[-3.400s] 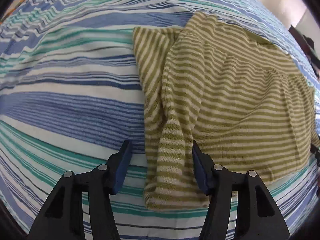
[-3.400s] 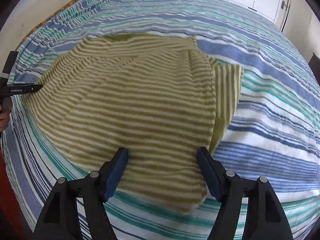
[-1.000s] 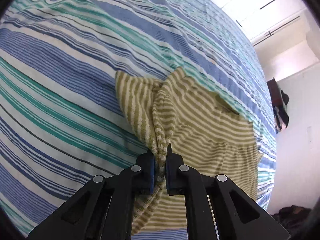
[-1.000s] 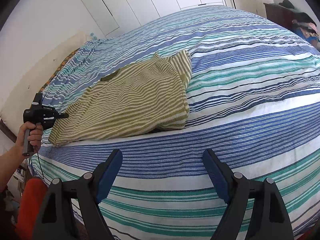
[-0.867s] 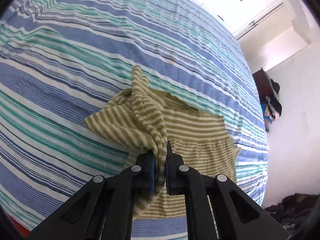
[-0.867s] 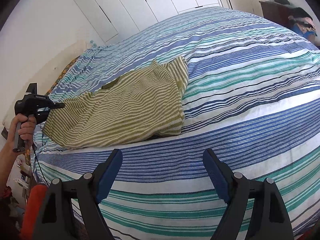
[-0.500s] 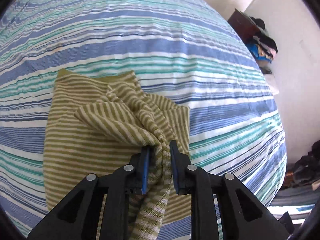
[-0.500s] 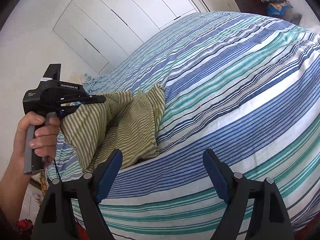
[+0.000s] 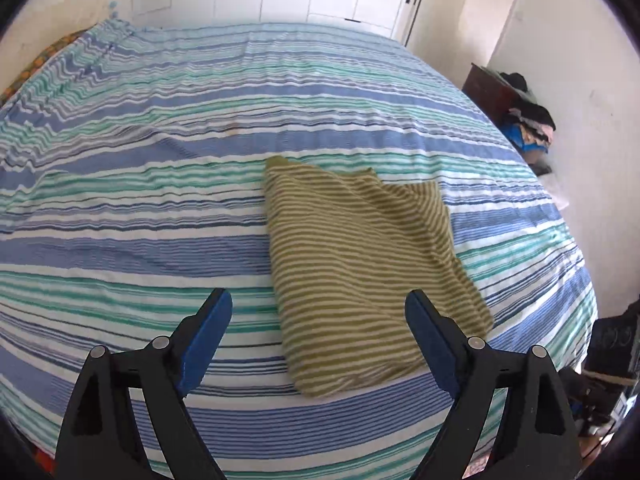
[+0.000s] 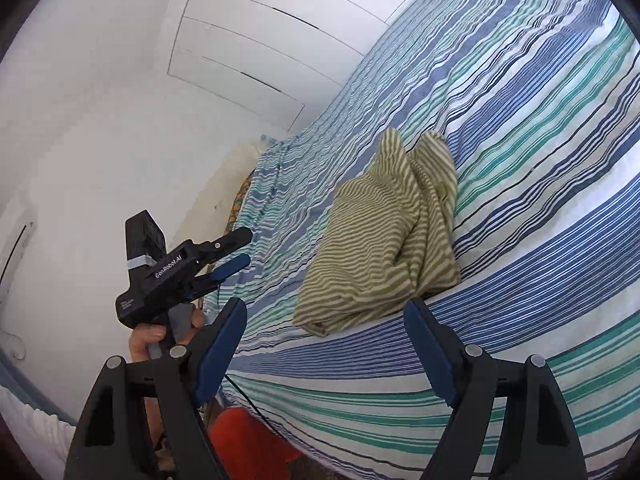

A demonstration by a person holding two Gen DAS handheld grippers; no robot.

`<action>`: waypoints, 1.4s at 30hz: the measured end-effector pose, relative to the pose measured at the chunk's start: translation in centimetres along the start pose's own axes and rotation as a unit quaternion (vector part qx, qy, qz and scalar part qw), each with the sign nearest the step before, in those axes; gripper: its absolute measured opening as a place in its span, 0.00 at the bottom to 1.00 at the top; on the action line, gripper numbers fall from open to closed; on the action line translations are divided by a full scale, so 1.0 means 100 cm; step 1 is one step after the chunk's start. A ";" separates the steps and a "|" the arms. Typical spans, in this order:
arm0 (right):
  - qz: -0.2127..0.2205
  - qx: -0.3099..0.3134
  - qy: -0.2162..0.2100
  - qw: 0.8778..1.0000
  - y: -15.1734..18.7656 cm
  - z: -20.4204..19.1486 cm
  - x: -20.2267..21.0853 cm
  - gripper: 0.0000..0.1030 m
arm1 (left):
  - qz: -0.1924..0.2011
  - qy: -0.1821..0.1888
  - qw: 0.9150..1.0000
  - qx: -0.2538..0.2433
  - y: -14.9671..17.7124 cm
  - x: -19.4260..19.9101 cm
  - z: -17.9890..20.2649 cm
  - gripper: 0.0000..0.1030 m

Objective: Fold small clothes

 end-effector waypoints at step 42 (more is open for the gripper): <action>0.003 -0.008 0.244 0.970 -0.066 0.040 -0.030 0.49 | -0.052 -0.016 0.992 -0.116 0.099 -0.014 0.039 0.50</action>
Point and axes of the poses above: each gripper's, at about its wrist camera, not at the fingertips, and x roughly against the way its jaws point, z to its right, y to its underside, the point moved 6 cm from there along -x, roughly the way its jaws point, and after that the axes turned 11 degrees about -x, right-handed, at the moved point
